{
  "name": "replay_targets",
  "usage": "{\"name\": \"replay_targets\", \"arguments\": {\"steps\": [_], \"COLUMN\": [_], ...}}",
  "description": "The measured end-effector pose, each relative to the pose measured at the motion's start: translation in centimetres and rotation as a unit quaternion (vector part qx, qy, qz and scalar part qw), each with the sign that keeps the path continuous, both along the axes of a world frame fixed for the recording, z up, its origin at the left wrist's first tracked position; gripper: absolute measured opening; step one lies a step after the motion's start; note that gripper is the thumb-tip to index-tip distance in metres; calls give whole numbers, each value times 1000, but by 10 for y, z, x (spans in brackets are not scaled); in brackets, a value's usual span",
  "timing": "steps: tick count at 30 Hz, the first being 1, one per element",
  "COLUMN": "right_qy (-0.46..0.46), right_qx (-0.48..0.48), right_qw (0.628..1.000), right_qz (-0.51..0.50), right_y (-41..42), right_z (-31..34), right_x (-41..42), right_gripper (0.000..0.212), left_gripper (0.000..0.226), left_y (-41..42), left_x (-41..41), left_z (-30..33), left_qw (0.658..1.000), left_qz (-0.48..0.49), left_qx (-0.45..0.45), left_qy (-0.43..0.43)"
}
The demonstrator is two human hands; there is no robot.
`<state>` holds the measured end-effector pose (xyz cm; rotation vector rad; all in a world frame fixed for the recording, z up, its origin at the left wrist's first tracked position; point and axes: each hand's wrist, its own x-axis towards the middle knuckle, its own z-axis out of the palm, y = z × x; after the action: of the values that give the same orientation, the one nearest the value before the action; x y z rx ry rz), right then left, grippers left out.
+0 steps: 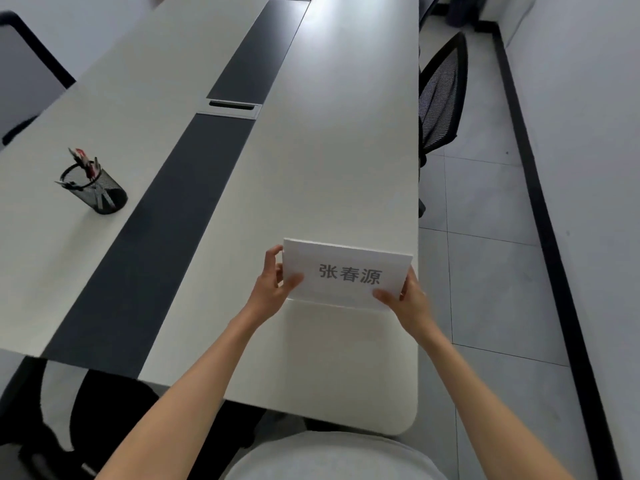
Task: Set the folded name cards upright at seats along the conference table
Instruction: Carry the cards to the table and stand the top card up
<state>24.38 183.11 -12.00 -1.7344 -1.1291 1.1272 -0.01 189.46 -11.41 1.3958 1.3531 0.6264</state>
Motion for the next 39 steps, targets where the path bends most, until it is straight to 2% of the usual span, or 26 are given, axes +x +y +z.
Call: {"name": "replay_targets", "arguments": {"steps": [8, 11, 14, 16, 19, 23, 27, 30, 35, 39], "right_qy": [-18, -68, -89, -80, -81, -92, -61, -54, -10, -21], "right_qx": [-23, -22, 48, 79, 95, 131, 191, 217, 226, 157], "right_qw": [1000, 997, 995, 993, 992, 987, 979, 974, 973, 986], "right_qz": [10, 16, 11, 19, 20, 13, 20, 43, 55, 58], "right_y": [2, 0, -6, -5, 5, 16, 41, 74, 137, 173], "right_z": [-7, -3, 8, 14, 16, 26, 67, 94, 94, 55], "right_x": [2, 13, 21, 22, 19, 17, -1, -38, -133, -210], "right_gripper": [65, 76, 87, 75, 33, 35, 18, 27, 22, 16], "left_gripper": [55, 55, 53, 49, 30, 19, 15, 18, 24, 34], "left_y": [6, 5, 3, 2, 7, 14, 21, 39, 87, 126], "left_x": [-11, -17, -18, -13, -6, 0, -22, -56, -129, -192], "left_z": [-11, -10, -3, 1, 4, 16, 53, 76, 83, 55], "left_qw": [1000, 998, 992, 990, 986, 973, 951, 934, 909, 918], "left_qz": [-4, 6, 31, 24, 78, 149, 195, 233, 334, 362], "left_qx": [-8, 54, 120, 136, 146, 133, 172, 202, 200, 140], "left_qy": [16, 41, 32, 11, -34, -115, -167, -180, -153, -83]}}
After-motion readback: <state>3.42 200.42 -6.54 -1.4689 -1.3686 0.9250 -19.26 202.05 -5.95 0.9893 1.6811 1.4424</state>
